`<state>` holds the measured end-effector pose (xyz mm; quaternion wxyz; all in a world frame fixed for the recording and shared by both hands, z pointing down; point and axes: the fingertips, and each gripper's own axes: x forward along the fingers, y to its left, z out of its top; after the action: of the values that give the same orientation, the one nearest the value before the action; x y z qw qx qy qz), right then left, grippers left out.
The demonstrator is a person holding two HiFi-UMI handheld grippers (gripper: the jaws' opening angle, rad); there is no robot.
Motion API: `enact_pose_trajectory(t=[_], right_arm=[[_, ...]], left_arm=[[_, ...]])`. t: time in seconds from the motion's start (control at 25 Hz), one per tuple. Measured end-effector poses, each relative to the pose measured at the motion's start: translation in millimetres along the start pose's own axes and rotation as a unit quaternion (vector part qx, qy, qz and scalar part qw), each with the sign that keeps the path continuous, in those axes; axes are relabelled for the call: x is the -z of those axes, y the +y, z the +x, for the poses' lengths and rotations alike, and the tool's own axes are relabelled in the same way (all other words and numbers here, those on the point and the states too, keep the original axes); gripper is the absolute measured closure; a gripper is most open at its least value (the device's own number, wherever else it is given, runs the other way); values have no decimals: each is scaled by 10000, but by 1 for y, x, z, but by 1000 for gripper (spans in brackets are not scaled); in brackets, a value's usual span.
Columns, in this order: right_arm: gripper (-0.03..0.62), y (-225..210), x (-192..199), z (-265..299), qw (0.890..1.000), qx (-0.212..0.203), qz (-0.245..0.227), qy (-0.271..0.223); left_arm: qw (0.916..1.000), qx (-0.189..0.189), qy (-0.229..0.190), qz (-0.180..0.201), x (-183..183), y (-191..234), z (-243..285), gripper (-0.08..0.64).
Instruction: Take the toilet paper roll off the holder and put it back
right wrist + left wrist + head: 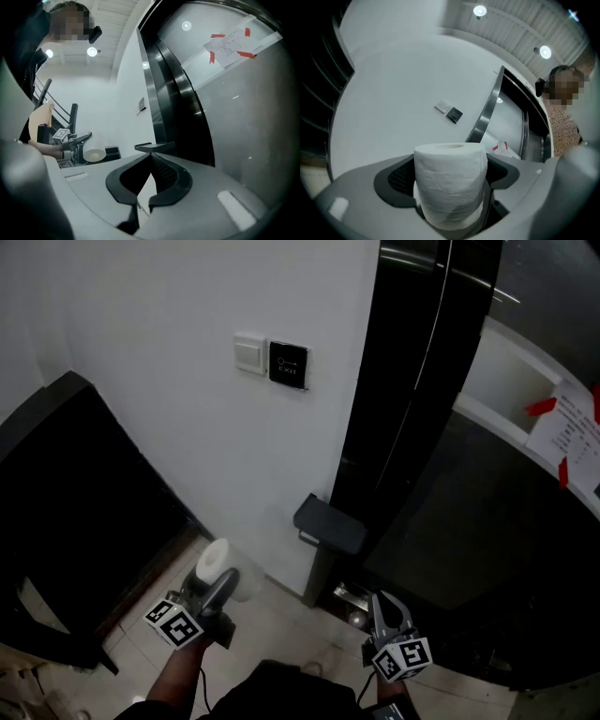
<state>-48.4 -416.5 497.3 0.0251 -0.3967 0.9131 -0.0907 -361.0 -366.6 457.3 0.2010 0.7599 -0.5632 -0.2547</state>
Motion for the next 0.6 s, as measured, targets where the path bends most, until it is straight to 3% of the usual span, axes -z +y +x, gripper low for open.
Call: enact_pose_trajectory(t=[0.24, 0.6], right_arm=[[578, 4, -3, 14, 10000, -60, -6, -71], [578, 1, -5, 18, 9999, 38, -5, -101]], left_arm=[[9968, -201, -270, 723, -26, -1, -12, 126], [9980, -99, -229, 575, -24, 1, -5, 127]])
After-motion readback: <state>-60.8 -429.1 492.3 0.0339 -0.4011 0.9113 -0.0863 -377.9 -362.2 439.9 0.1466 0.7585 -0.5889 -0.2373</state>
